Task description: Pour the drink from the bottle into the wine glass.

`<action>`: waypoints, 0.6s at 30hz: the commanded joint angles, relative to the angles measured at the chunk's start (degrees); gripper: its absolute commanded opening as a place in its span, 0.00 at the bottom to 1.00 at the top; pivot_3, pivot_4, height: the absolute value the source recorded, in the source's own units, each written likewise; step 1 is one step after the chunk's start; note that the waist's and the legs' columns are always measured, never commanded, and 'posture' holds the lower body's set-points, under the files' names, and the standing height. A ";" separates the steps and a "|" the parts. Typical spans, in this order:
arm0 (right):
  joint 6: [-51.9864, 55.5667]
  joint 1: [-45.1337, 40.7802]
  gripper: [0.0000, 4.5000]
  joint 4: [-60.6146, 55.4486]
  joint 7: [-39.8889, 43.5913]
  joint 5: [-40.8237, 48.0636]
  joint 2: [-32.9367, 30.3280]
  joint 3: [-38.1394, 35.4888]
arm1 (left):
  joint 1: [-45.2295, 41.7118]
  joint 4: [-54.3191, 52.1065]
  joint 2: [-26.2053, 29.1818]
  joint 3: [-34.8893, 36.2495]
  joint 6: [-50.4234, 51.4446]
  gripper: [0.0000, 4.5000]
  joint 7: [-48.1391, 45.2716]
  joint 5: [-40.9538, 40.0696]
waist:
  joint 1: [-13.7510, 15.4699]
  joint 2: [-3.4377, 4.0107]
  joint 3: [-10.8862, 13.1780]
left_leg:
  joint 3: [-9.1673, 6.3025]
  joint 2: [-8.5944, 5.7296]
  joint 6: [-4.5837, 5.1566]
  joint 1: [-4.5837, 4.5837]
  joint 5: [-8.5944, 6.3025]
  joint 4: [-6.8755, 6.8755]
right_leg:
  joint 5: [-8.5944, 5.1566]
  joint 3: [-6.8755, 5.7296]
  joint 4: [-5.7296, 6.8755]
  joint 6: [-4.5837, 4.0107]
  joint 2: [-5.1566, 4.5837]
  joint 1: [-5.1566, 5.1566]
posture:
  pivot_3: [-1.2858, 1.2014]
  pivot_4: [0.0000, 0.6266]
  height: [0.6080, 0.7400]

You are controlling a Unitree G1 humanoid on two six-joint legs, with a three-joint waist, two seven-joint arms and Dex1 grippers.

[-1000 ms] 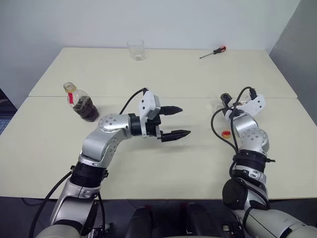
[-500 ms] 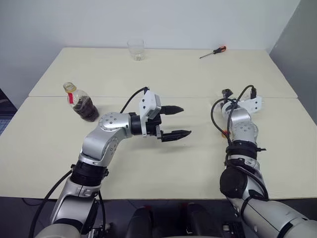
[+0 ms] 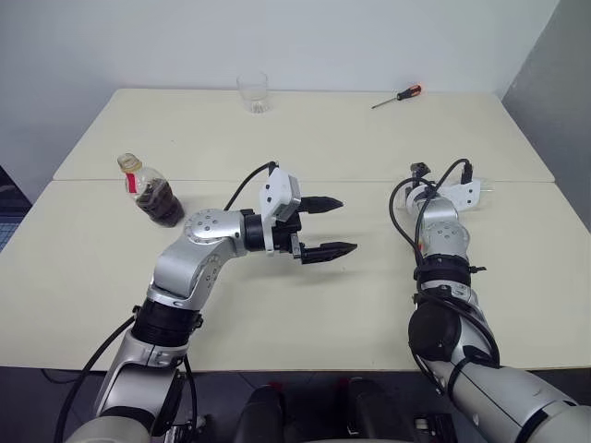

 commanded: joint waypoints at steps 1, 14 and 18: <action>-1.09 -1.14 0.94 0.65 0.05 0.34 -0.41 0.83 | -1.25 -1.38 -0.28 0.05 -0.59 1.00 -0.42 -0.06 | -0.01 0.00 0.00 | 0.00 0.00 0.00 0.00 0.00 0.00 | 0.00 0.00 0.00 0.00 0.00 0.00 | 0.52 0.24 1.00; -1.81 -1.16 0.06 2.76 0.05 -0.32 -1.39 1.74 | -1.67 -1.21 -0.40 0.03 -0.69 1.00 -0.38 0.01 | -0.08 0.02 0.01 | 0.00 0.00 0.00 0.00 0.00 0.00 | 0.00 0.00 0.00 0.00 0.00 0.00 | 0.52 0.24 1.00; -1.41 -2.01 0.05 3.27 0.62 -0.68 -1.51 3.03 | -1.19 -2.01 -0.07 0.27 -0.47 1.00 -0.42 -0.22 | -0.09 0.03 0.02 | 0.00 0.00 0.00 -0.01 0.00 0.00 | 0.00 0.00 -0.01 0.00 0.00 0.00 | 0.52 0.24 1.00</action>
